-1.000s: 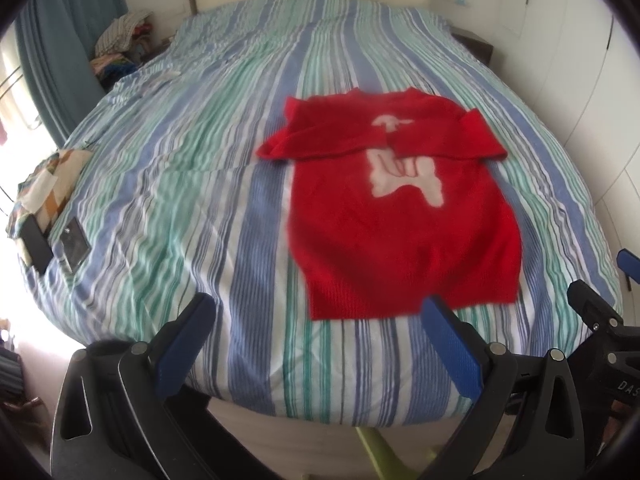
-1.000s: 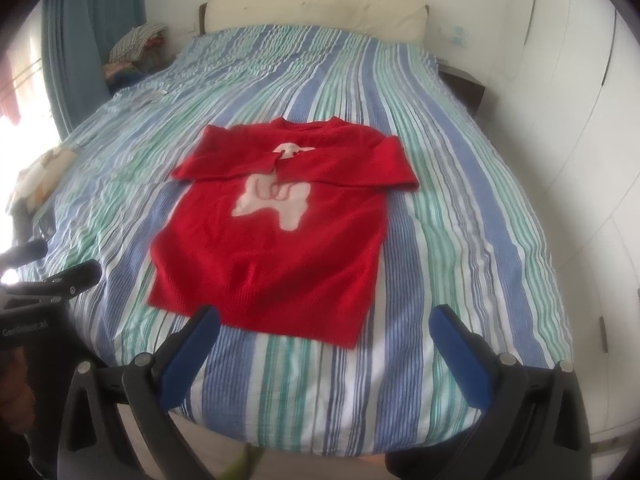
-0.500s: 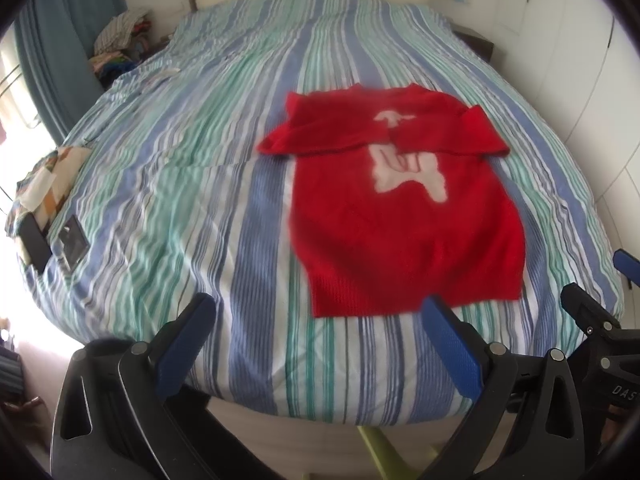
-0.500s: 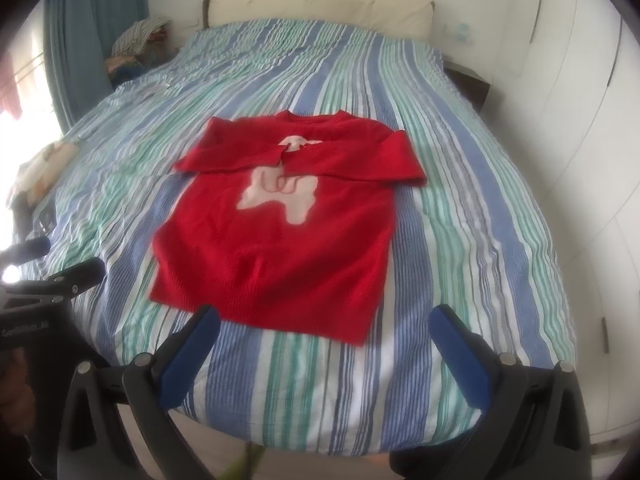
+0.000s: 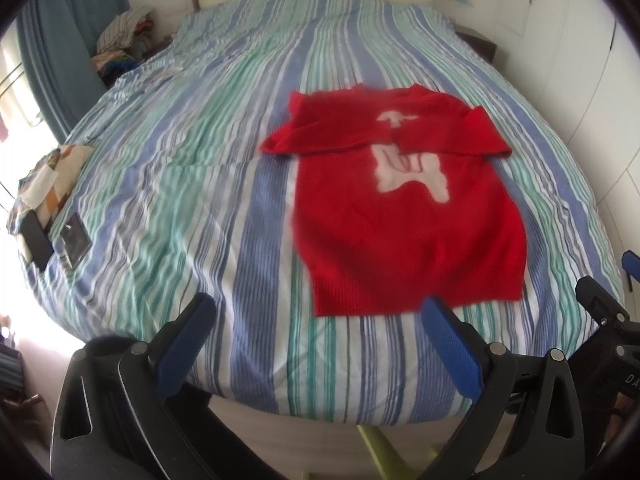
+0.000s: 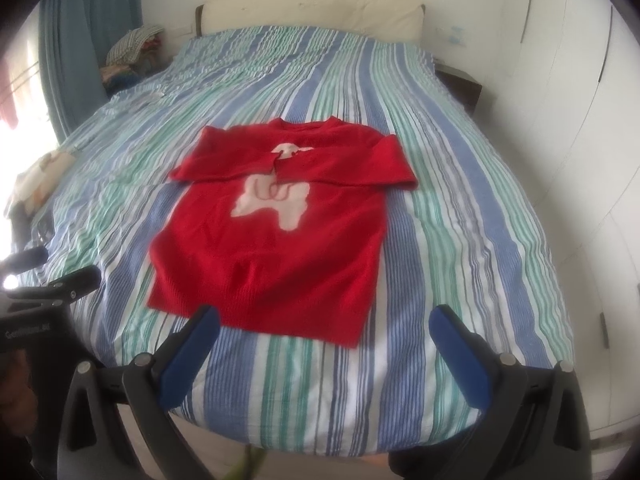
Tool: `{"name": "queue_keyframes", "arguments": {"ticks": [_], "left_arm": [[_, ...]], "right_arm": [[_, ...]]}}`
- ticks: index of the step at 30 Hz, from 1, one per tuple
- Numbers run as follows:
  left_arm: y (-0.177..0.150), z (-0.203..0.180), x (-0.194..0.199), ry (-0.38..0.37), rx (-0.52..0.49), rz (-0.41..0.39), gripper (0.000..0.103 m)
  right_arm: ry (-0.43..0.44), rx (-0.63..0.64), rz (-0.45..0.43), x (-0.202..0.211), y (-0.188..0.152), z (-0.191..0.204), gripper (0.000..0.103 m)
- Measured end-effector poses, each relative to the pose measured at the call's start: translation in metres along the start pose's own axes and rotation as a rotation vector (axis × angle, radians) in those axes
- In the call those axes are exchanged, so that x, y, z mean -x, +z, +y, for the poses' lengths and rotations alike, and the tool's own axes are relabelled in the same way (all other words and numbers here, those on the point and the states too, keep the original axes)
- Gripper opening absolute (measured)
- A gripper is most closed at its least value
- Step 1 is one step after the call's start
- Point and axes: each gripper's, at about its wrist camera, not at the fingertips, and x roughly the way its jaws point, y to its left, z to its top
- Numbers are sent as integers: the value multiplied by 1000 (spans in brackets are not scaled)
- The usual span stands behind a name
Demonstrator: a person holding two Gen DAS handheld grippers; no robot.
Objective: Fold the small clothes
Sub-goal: 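Approach the red rabbit-print sweater with both tools open, then grasp the sweater hem with the left tool while the right tool grasps the hem too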
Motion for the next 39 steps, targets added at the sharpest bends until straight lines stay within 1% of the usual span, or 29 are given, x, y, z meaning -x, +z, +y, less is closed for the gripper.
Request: {"name": "queue_keyframes", "arguments": {"ticks": [14, 25, 31, 34, 37, 39], "left_arm": [[-3, 1, -6, 0, -3, 18, 102], [-1, 4, -7, -3, 3, 28, 102], [-1, 17, -13, 6, 29, 42, 102], [-1, 25, -14, -6, 48, 50, 102], [-2, 26, -17, -21, 44, 51, 102], [-4, 26, -23, -52, 33, 51, 102]], "right_arm": [[-3, -32, 6, -4, -4, -10, 103], [0, -28, 6, -3, -1, -9, 103], [-1, -27, 2, -2, 0, -9, 103], [-3, -28, 5, -2, 0, -11, 103], [-4, -29, 5, -2, 1, -12, 103], [-1, -28, 1, -2, 2, -12, 103]]}}
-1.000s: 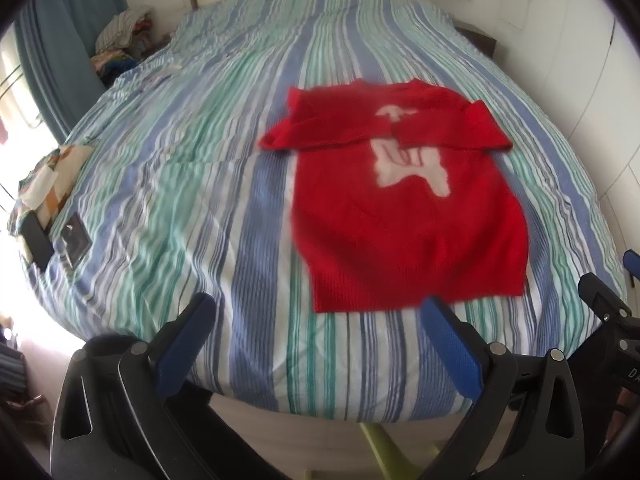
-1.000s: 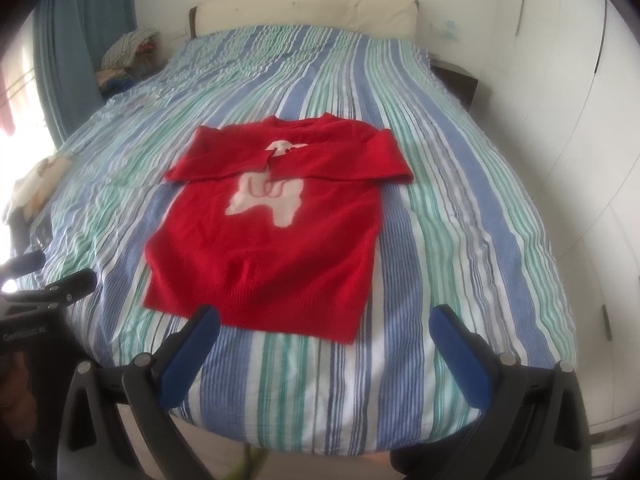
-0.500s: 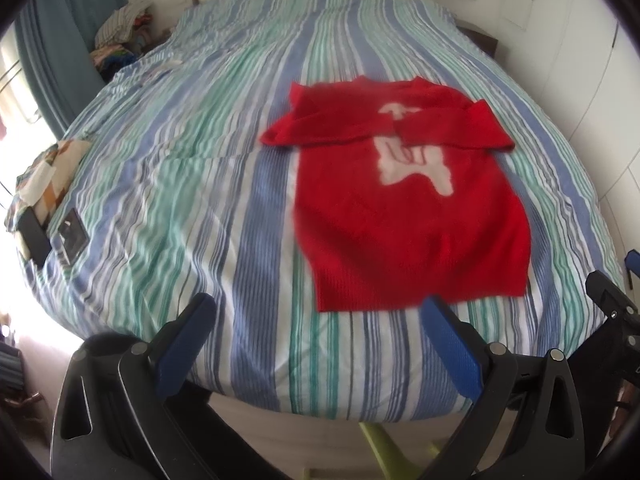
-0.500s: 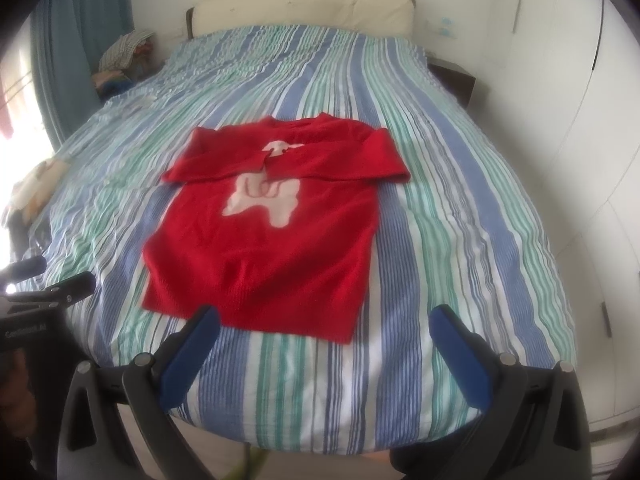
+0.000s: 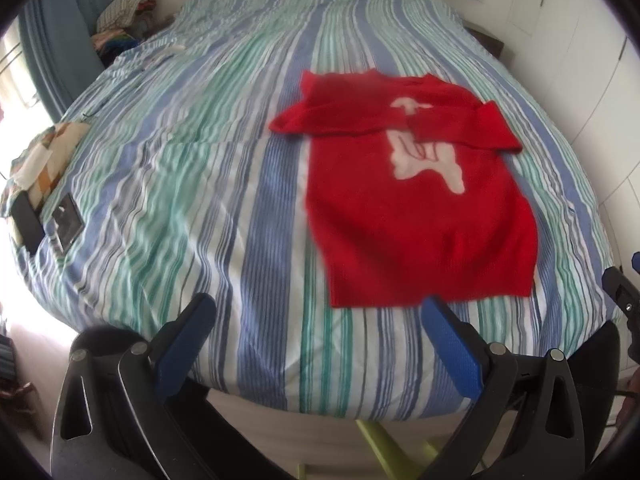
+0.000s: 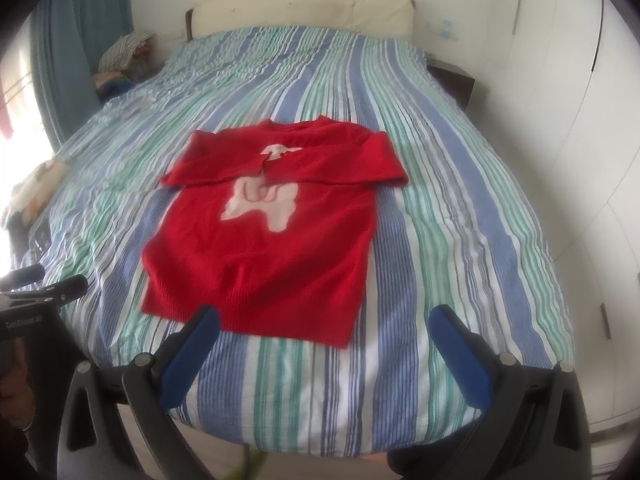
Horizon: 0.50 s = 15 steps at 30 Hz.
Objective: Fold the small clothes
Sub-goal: 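Grasp the sweater hem with the left tool while the right tool grasps the hem too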
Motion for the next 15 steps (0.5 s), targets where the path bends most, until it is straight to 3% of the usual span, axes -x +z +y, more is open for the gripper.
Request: {"name": "queue_keyframes", "arguments": {"ticks": [3, 6, 8, 9, 11, 14, 15], "left_arm": [[-5, 6, -30, -40, -11, 29, 102], [-8, 18, -79, -83, 8, 103, 102], [-8, 22, -111, -143, 34, 163, 100], [-8, 23, -124, -168, 49, 187, 96], [-8, 20, -142, -198, 52, 214, 75], [-8, 10, -148, -187, 9, 188, 58], [-8, 7, -147, -194, -4, 186, 32]], "right_arm": [[53, -3, -14, -4, -1, -4, 103], [214, -7, -65, -28, -15, -21, 103], [249, -19, -4, -65, -28, -37, 103], [269, -38, 35, -84, -34, -47, 103], [324, -102, 111, -122, -44, -66, 102], [437, -220, 154, -159, -48, -83, 87], [474, -234, 161, -168, -48, -83, 81]]}}
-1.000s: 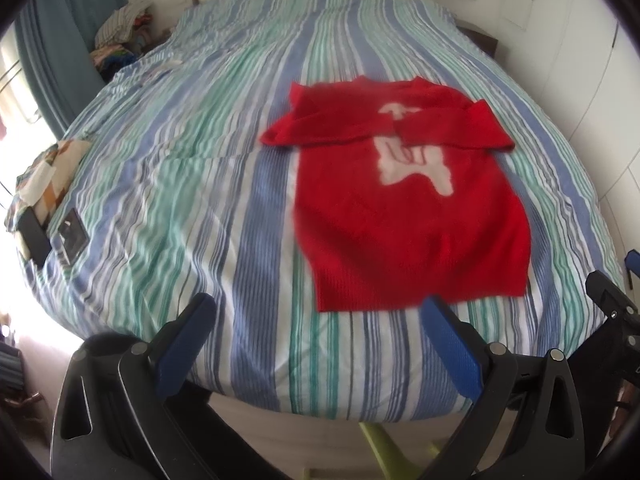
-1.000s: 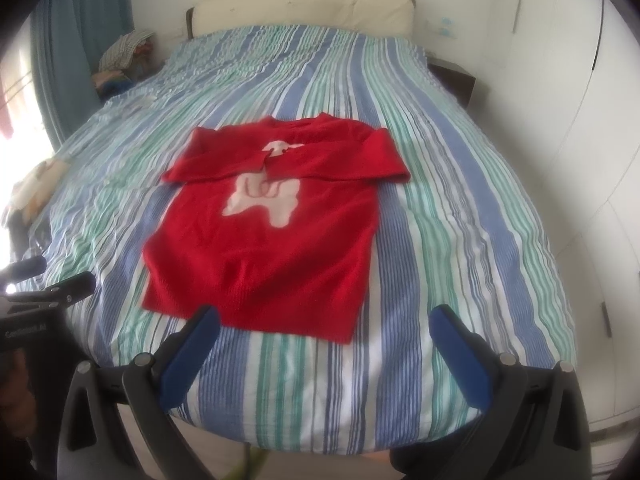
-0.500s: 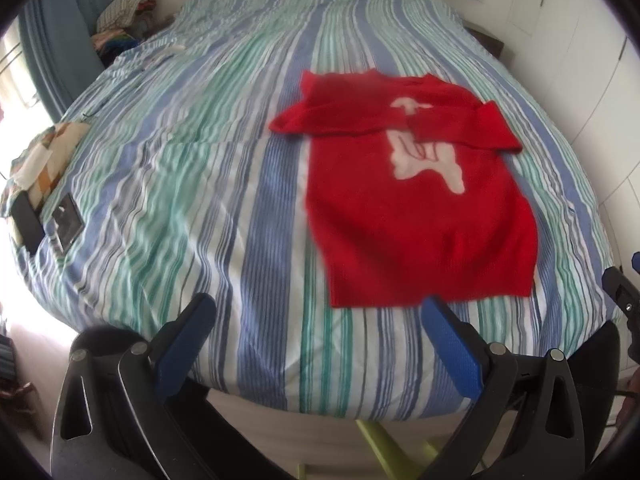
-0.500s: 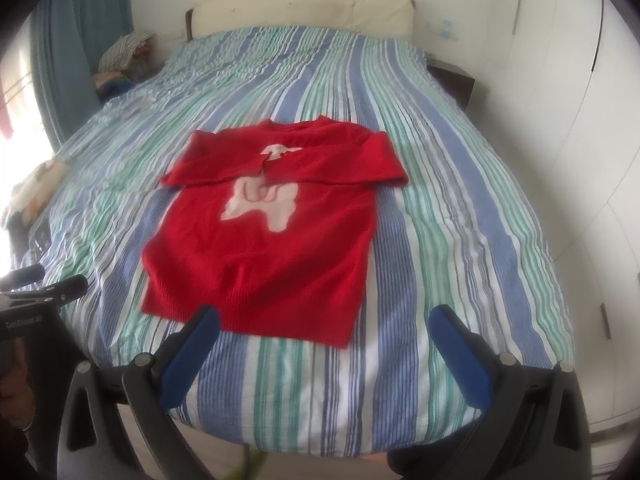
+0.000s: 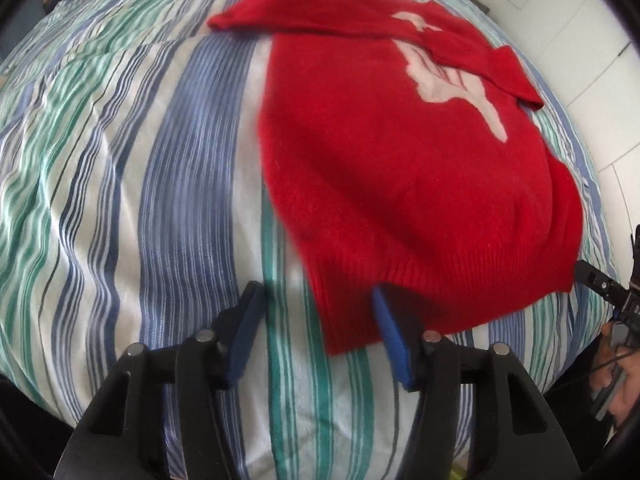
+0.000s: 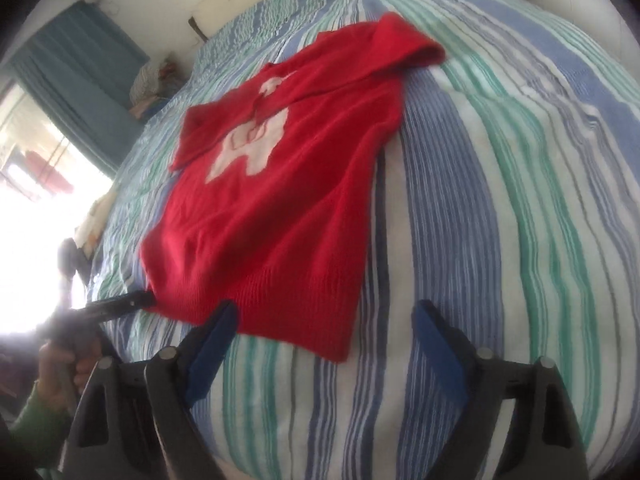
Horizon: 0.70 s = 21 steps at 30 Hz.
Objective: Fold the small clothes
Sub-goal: 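Grasp the sweater hem with the left tool while the right tool grasps the hem too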
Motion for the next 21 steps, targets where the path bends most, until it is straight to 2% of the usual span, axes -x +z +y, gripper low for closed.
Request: {"name": "queue_keyframes", "arguments": {"ticks": [1, 2, 3, 5, 8, 11, 13, 15, 17, 20, 21], "left_arm": [[0, -1, 1, -29, -9, 8, 3], [0, 0, 4, -48, -4, 19, 3], [-2, 1, 10, -33, 3, 17, 3], [-7, 8, 28, -23, 4, 8, 3], [-18, 22, 53, -21, 14, -16, 2], [-21, 24, 37, 19, 11, 21, 2], [-24, 20, 14, 66, -7, 59, 2], [-28, 13, 9, 109, -36, 37, 2], [-29, 8, 12, 132, -46, 18, 3], [-31, 6, 15, 145, -36, -2, 8], [-31, 5, 20, 145, -40, -3, 17]], "right_arm": [[29, -3, 31, -11, 0, -1, 69], [53, 14, 73, -23, 0, 1, 54], [31, 51, 103, -29, 0, 7, 6], [-10, 102, 127, -26, -2, 17, 6], [-51, 111, 123, 5, -1, 23, 6], [-51, 44, 127, 27, -7, 20, 6], [-96, 37, 174, 8, -15, 14, 5], [-155, 37, 229, -20, -28, 4, 5], [-147, 5, 199, -29, -31, -2, 5], [-175, 43, 188, -24, -29, 8, 7], [-168, 57, 194, -21, -28, 12, 16]]}}
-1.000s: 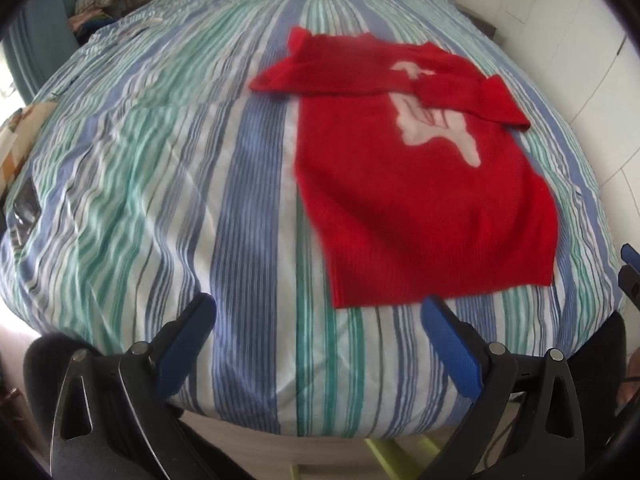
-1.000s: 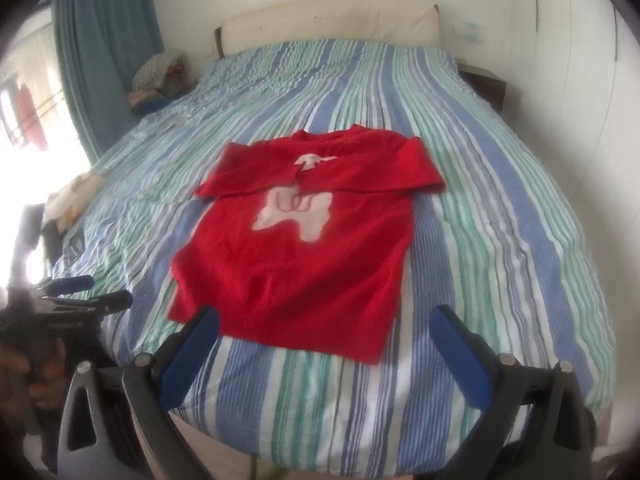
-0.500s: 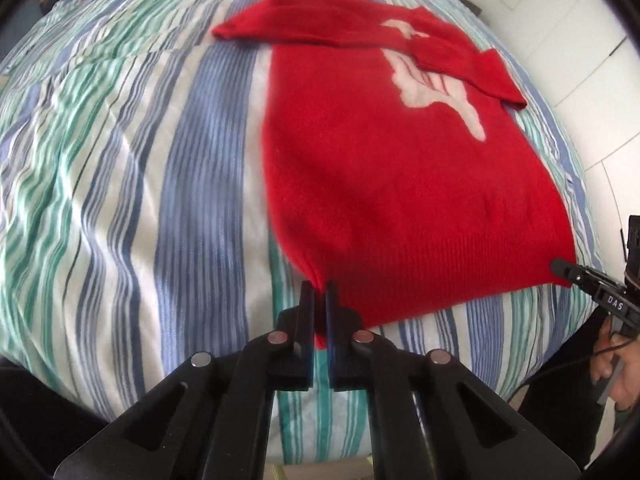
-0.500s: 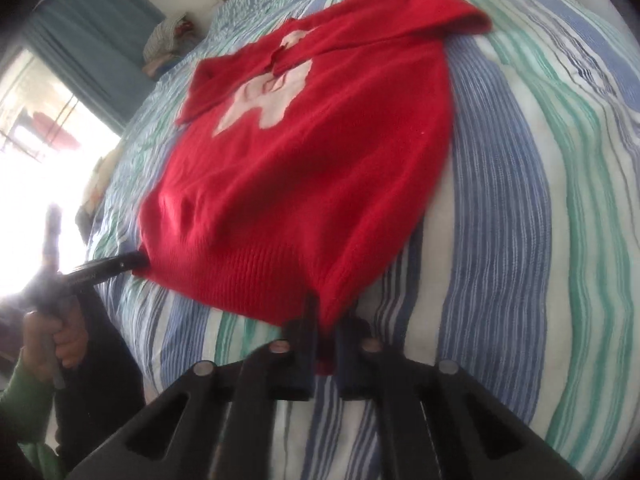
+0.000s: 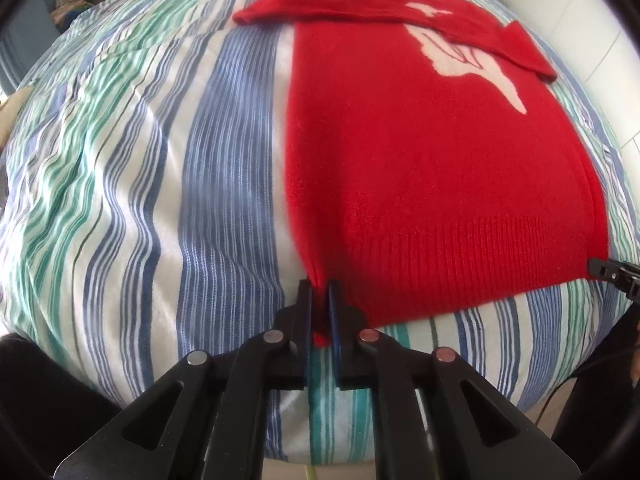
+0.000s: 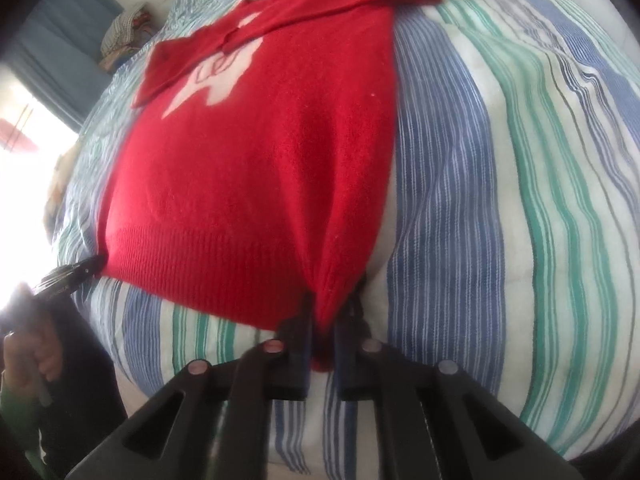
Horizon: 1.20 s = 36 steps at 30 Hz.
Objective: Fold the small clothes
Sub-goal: 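Grasp the sweater hem with the left tool while the right tool grasps the hem too, then grasp the folded-in sleeve cuff with the right tool and pull it outward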
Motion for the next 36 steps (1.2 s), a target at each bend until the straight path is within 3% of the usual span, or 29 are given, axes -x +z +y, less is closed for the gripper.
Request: {"name": "queue_keyframes", "arguments": {"ticks": [1, 3, 4, 8, 11, 13, 16, 19, 21, 22, 23, 24, 28, 32, 36], "left_arm": [[-1, 2, 7, -3, -2, -1, 38], [-3, 11, 31, -2, 17, -50, 71], [-4, 17, 46, 2, 32, -96, 77], [6, 33, 74, 9, 92, -215, 81], [22, 40, 72, -15, 148, -261, 82], [26, 43, 64, -9, 177, -262, 82], [20, 47, 51, 2, 227, -247, 82], [5, 57, 44, 26, 260, -233, 82], [-1, 65, 37, 60, 282, -215, 82], [0, 71, 34, 60, 308, -199, 82], [0, 76, 32, 40, 337, -193, 82], [1, 81, 31, 14, 363, -196, 82], [4, 86, 25, -27, 409, -193, 82], [4, 76, 22, -23, 386, -196, 82], [3, 67, 16, -46, 363, -176, 82]], "right_arm": [[6, 14, 18, 1, 1, 4, 30], [-6, 45, 65, 13, 3, 4, 47], [-38, 68, 67, 24, 6, 2, 47], [-298, 293, -43, 84, 45, 11, 48], [-331, 478, -126, 93, 108, 42, 51], [-272, 604, -143, 73, 146, 69, 57], [-151, 714, -105, 9, 196, 104, 57], [-211, 759, -41, -70, 229, 129, 56], [-268, 733, -33, -107, 240, 131, 52], [-260, 694, -56, -111, 245, 130, 28], [-259, 632, -90, -105, 251, 125, 12], [-245, 555, -125, -93, 257, 116, 7], [-184, 292, -317, -5, 267, 42, 7], [-228, -29, -468, 87, 248, -90, 7], [-328, -234, -435, 107, 211, -208, 7]]}}
